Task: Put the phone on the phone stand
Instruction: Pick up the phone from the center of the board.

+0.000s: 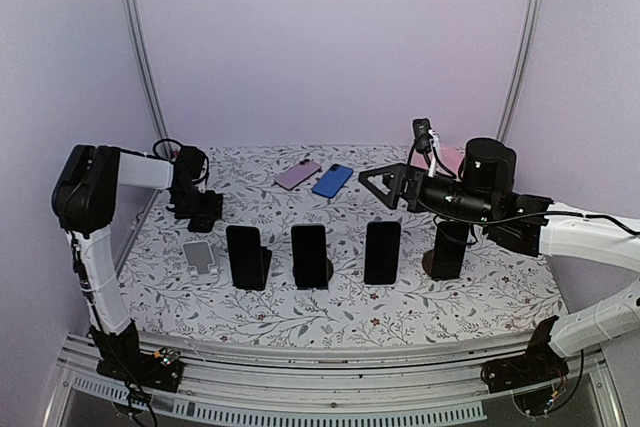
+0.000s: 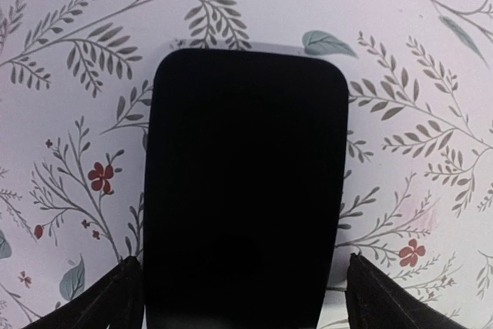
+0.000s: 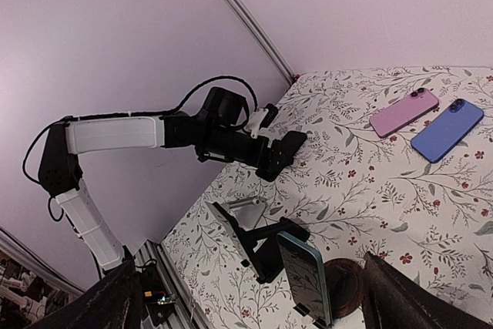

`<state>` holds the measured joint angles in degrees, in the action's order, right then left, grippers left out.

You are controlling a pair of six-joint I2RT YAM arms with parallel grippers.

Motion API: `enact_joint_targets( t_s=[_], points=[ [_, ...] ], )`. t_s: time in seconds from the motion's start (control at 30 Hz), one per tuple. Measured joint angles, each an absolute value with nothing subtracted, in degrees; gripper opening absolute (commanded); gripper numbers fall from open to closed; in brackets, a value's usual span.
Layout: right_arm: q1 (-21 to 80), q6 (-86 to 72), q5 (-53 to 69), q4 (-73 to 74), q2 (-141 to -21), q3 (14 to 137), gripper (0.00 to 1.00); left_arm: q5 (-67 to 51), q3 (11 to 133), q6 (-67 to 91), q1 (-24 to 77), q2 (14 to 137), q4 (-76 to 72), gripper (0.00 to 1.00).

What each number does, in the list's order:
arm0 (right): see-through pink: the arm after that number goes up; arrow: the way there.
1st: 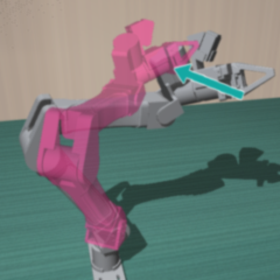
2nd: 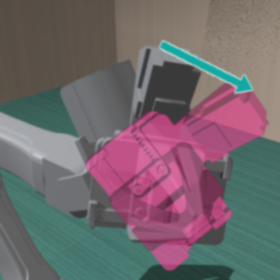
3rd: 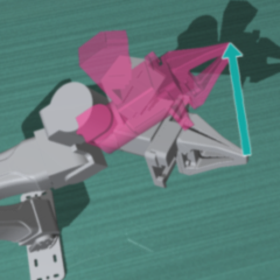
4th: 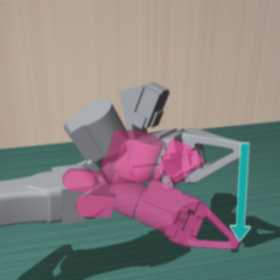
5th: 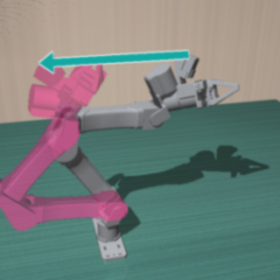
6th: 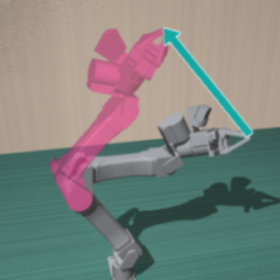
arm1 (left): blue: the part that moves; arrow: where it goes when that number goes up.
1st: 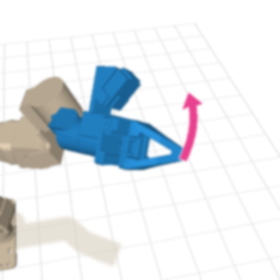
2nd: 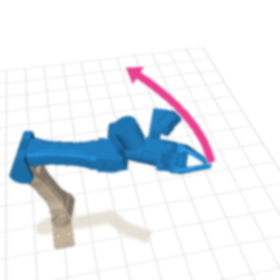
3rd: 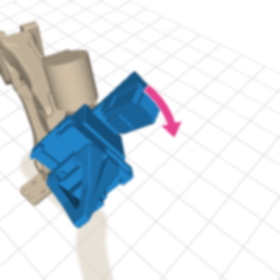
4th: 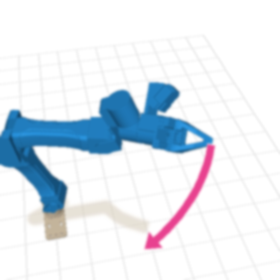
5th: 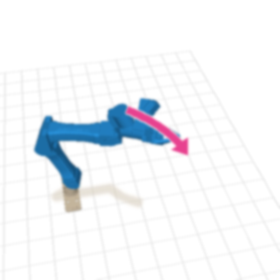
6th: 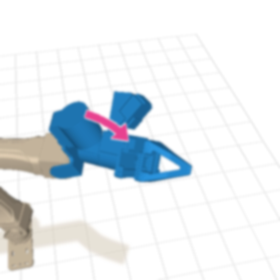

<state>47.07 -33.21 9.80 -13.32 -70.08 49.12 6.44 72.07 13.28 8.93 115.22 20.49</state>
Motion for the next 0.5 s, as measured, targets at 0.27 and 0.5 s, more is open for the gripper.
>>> enact_joint_targets(
  t_s=[0.27, 0.5],
  points=[
    [47.1, -33.2, 9.8, -13.3, -70.0, 49.1, 0.99, 6.4, 72.4, 13.3, 9.0, 115.4, 20.2, 0.67],
    [47.1, -33.3, 9.8, -13.3, -70.0, 49.1, 0.99, 6.2, 72.5, 13.2, 9.2, 115.4, 20.2, 0.64]
  ],
)
